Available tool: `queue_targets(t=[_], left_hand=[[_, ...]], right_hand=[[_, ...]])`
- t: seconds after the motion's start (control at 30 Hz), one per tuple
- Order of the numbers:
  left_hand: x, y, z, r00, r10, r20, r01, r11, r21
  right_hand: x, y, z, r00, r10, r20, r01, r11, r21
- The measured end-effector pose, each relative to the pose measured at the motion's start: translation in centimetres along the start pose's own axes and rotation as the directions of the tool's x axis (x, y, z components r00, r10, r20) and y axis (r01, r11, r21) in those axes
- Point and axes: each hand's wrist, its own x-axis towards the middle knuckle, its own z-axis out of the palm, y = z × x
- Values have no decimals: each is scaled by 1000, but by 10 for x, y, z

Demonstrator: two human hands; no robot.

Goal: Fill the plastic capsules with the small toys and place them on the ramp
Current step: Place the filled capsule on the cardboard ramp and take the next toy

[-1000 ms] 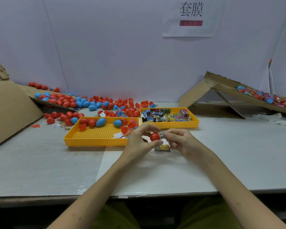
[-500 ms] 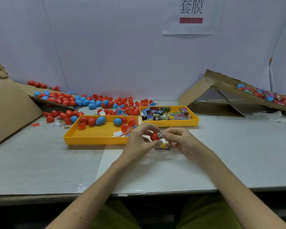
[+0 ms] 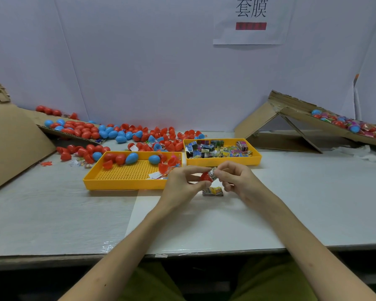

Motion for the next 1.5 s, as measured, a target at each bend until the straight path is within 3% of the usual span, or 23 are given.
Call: queue_targets(t=[0.1, 0.2, 0.33, 0.4, 0.47, 0.6, 0.7, 0.87, 1.1, 1.33, 1.5], left_hand=[[1, 1, -1, 999, -27, -18, 27, 1000, -14], [2, 4, -2, 995, -93, -21, 88, 980, -176], [2, 9, -5, 983, -183, 28, 177, 889, -422], [2, 10, -6, 972, -228, 61, 225, 818, -530], [4, 10, -8, 959, -267, 91, 265, 743, -615], [4, 10, -9, 949, -284, 140, 299, 661, -688], [2, 9, -8, 953, -258, 158, 296, 679, -671], [1, 10, -6, 951, -258, 173, 308, 720, -621], [1, 9, -6, 943, -291, 160, 327, 729, -602], [0, 10, -5, 939, -316, 137, 334, 738, -586], [0, 12, -7, 931, -328, 161, 353, 688, -634]], right_hand=[[0, -1, 0, 1000, -25, 3, 25, 999, 42], [0, -2, 1, 997, -71, -34, 72, 996, 53], [-4, -2, 4, 952, -268, -149, 244, 956, -162], [-7, 2, 8, 888, -434, -154, 348, 851, -393], [-8, 6, 12, 797, -592, -120, 413, 679, -607], [-10, 8, 17, 689, -724, -36, 434, 452, -780], [-10, 10, 23, 684, -730, 1, 408, 381, -829], [-11, 6, 26, 687, -726, -30, 356, 372, -857], [-15, 2, 32, 688, -725, 46, 374, 300, -877], [-17, -1, 33, 730, -680, 72, 363, 297, -883], [-19, -1, 34, 748, -657, 88, 364, 296, -883]])
